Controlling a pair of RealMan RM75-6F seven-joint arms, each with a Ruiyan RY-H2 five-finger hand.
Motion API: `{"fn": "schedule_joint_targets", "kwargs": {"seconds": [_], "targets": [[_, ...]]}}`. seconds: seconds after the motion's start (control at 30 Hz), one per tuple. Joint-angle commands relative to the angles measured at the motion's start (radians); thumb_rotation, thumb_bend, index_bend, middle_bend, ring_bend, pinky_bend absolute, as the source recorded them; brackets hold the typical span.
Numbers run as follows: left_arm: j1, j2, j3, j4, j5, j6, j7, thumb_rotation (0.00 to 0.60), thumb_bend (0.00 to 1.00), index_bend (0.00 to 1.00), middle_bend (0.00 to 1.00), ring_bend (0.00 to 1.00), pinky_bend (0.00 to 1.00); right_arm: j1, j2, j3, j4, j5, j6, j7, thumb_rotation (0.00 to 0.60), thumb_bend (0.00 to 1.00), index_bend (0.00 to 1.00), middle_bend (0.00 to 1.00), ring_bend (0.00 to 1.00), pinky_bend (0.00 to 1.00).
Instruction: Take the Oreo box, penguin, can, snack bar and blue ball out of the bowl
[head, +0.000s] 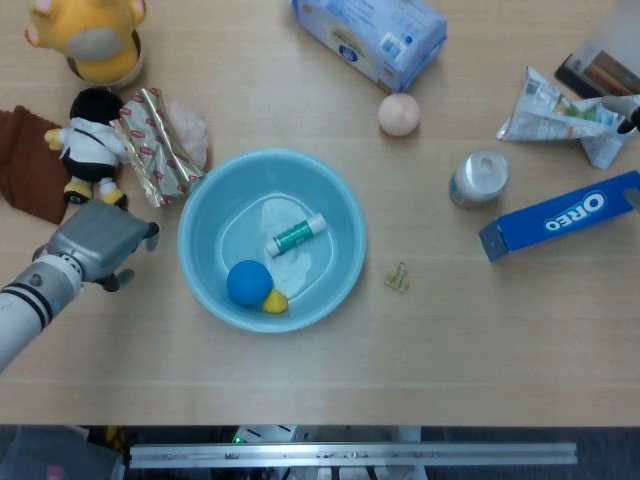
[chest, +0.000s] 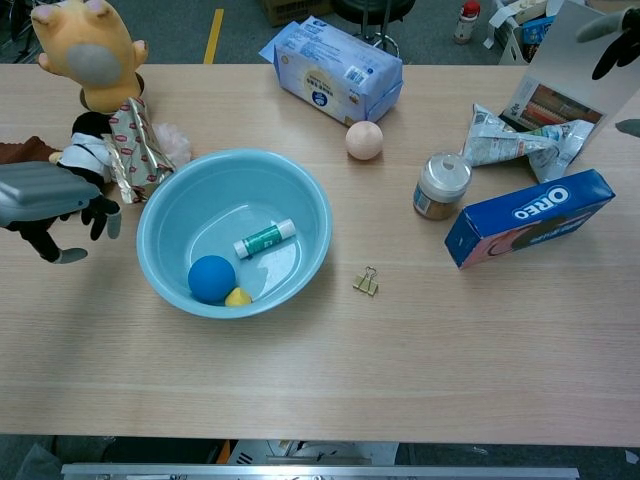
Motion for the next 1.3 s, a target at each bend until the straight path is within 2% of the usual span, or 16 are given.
{"fn": "schedule_joint_targets", "kwargs": {"seconds": [0.03,0.4,0.77,1.0,1.3], "targets": [[-0.009,-0.011,-0.006,-0.001,-0.010,-0.002,-0.012,0.596,0.36,0.35,0.41,0.34,0.40,-0.003,0.001,-0.001,0.002,-0.001,0.002,0.004,0.600,0.25,0.13,0.33,0.24,0.50],[-0.030,-0.047,-0.032,-0.035,0.021,-0.004,-0.084,0.597,0.36,0.34,0.40,0.34,0.40,-0.013,0.001,-0.004,0.018,-0.011,0.009,0.028,0.600,0.25,0.13,0.33,0.24,0.50],[-0.032,-0.074,-0.070,-0.079,0.073,0.040,-0.153,0.597,0.36,0.32,0.33,0.30,0.40,-0.007,-0.005,-0.003,0.017,-0.033,0.001,0.038,0.600,0.25,0.13,0.33,0.24,0.50],[0.031,-0.022,-0.080,-0.074,0.116,0.179,-0.174,0.600,0.36,0.29,0.31,0.28,0.40,0.046,-0.023,0.009,-0.029,-0.072,-0.050,0.013,0.600,0.25,0.14,0.33,0.26,0.52],[0.147,0.058,-0.091,-0.067,0.185,0.380,-0.226,0.600,0.36,0.27,0.28,0.24,0.38,0.185,-0.130,0.055,-0.083,-0.063,-0.167,-0.088,0.600,0.22,0.28,0.41,0.30,0.54]]}}
